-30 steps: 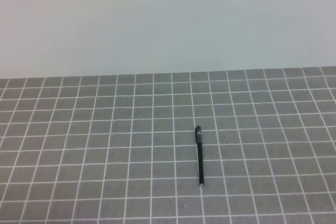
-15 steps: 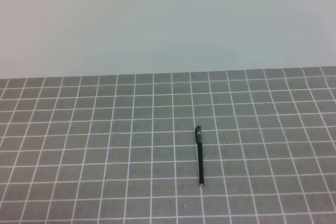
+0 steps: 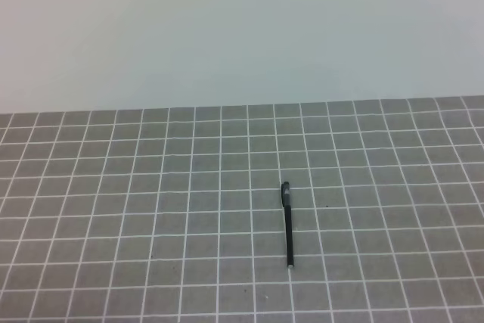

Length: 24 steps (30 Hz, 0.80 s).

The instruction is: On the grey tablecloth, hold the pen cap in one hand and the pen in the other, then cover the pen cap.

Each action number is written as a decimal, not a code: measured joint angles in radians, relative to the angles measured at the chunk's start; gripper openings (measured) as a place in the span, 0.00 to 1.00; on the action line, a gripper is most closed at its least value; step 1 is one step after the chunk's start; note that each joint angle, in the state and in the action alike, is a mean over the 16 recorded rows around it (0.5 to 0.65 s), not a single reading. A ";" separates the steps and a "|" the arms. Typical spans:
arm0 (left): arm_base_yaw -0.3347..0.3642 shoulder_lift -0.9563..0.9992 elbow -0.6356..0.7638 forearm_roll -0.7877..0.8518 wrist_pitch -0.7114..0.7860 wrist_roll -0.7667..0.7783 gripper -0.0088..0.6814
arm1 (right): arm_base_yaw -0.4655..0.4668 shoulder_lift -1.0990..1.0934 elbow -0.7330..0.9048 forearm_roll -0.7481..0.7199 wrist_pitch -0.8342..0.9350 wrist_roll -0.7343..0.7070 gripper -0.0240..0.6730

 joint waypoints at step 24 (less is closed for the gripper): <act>0.000 0.000 0.000 0.000 0.000 0.000 0.01 | -0.385 -0.102 0.234 0.030 -0.483 0.134 0.04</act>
